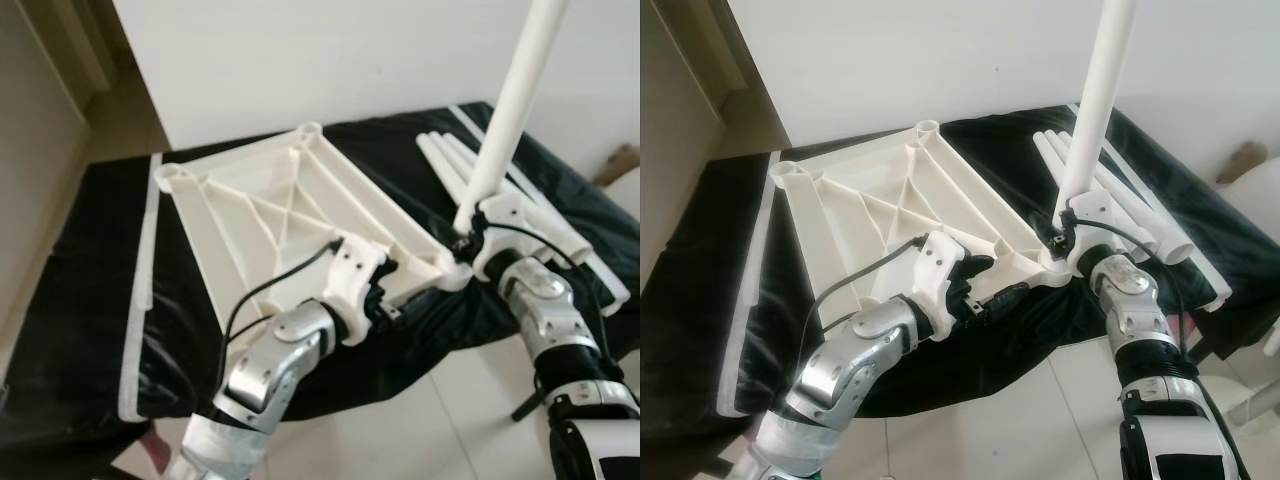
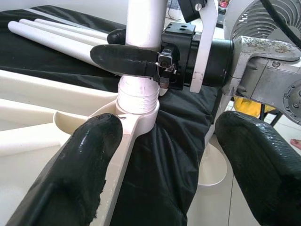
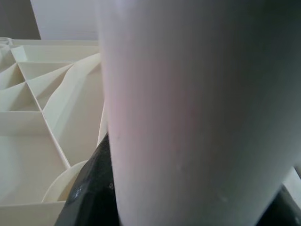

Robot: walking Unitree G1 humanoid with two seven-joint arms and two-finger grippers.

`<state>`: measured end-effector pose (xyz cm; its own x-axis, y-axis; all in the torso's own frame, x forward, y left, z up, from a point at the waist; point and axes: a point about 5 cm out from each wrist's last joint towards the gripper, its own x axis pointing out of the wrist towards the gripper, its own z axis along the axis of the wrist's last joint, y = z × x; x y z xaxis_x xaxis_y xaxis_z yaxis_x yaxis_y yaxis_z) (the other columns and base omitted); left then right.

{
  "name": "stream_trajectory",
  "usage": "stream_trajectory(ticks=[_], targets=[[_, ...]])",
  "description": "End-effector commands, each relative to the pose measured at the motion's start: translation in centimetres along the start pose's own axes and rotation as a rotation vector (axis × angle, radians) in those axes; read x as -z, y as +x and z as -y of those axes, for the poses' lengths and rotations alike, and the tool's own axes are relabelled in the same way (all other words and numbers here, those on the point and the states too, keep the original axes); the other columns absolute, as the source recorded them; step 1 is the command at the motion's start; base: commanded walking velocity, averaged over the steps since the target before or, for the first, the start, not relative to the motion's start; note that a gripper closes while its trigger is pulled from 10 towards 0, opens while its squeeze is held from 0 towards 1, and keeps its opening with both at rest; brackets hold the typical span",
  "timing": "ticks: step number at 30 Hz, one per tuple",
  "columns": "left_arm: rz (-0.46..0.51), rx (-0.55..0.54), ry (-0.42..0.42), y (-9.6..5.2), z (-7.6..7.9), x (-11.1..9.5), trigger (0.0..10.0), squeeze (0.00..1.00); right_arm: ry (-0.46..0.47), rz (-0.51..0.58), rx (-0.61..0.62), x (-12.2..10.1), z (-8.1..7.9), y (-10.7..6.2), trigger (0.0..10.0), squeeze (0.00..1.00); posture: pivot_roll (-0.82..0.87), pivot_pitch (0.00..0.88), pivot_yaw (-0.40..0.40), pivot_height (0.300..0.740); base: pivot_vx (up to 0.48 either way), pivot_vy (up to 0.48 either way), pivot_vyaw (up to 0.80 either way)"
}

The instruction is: Building children table

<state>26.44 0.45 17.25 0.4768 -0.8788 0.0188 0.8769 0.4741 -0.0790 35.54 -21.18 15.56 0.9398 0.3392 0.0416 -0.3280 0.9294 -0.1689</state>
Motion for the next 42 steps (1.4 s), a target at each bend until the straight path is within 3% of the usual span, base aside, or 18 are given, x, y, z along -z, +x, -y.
stream_trajectory(ticks=[1, 10, 11, 22, 23, 28, 36, 39, 42], targets=[[0.007, 0.008, 0.019, -0.1, 0.1, -0.3, 10.0, 0.0, 0.015, -0.072, -0.013, 1.7, -0.2, -0.4, 0.0, 0.0, 0.02, 0.0, 0.038, 0.74, 0.0, 0.0, 0.0], [0.011, -0.007, 0.017, -0.4, -0.1, -0.3, 10.0, 0.0, 0.177, -0.088, 0.08, 3.8, -1.2, -1.4, 0.0, 0.0, 0.02, 0.0, 0.03, 0.74, 0.0, 0.0, 0.0], [0.011, -0.007, 0.017, -0.3, -0.1, -0.3, 10.0, 0.0, 0.197, -0.093, 0.11, 4.0, -1.5, -1.4, 10.0, 0.0, 0.02, 0.0, 0.03, 0.74, 0.0, 0.0, 0.0], [0.01, -0.006, 0.024, -0.2, -0.6, -0.4, 10.0, 0.0, 0.296, -0.152, 0.288, 4.1, -2.8, -0.3, 10.0, 0.0, 0.0, 0.0, 0.035, 0.74, 0.0, 0.0, 0.0], [0.016, -0.013, 0.022, -0.1, -0.8, -0.6, 10.0, 0.0, 0.266, -0.175, 0.368, 3.7, -3.3, 0.1, 10.0, 0.0, 0.0, 0.0, 0.035, 0.74, 0.0, 0.0, 0.0], [0.025, -0.025, 0.018, -0.2, -1.1, -0.8, 10.0, 0.0, 0.212, -0.151, 0.479, 2.7, -4.7, 0.1, 10.0, 0.0, 0.0, 0.0, 0.032, 0.74, 0.0, 0.0, 0.0], [0.036, -0.063, 0.012, -0.7, -1.8, -1.0, 10.0, 0.0, 0.195, -0.106, 0.665, 1.4, -8.1, -1.7, 10.0, 0.0, 0.01, 0.0, 0.023, 0.74, 0.0, 0.0, 0.0], [0.036, -0.07, 0.009, -0.9, -1.9, -1.0, 10.0, 0.0, 0.219, -0.109, 0.612, 1.2, -9.7, -1.7, 10.0, 0.0, 0.01, 0.0, 0.025, 0.74, 0.0, 0.0, 0.0], [0.035, -0.071, 0.011, -0.9, -1.9, -1.0, 10.0, 0.0, 0.223, -0.111, 0.617, 1.1, -9.8, -1.7, 10.0, 0.0, 0.01, 0.0, 0.024, 0.74, 0.0, 0.0, 0.0]])
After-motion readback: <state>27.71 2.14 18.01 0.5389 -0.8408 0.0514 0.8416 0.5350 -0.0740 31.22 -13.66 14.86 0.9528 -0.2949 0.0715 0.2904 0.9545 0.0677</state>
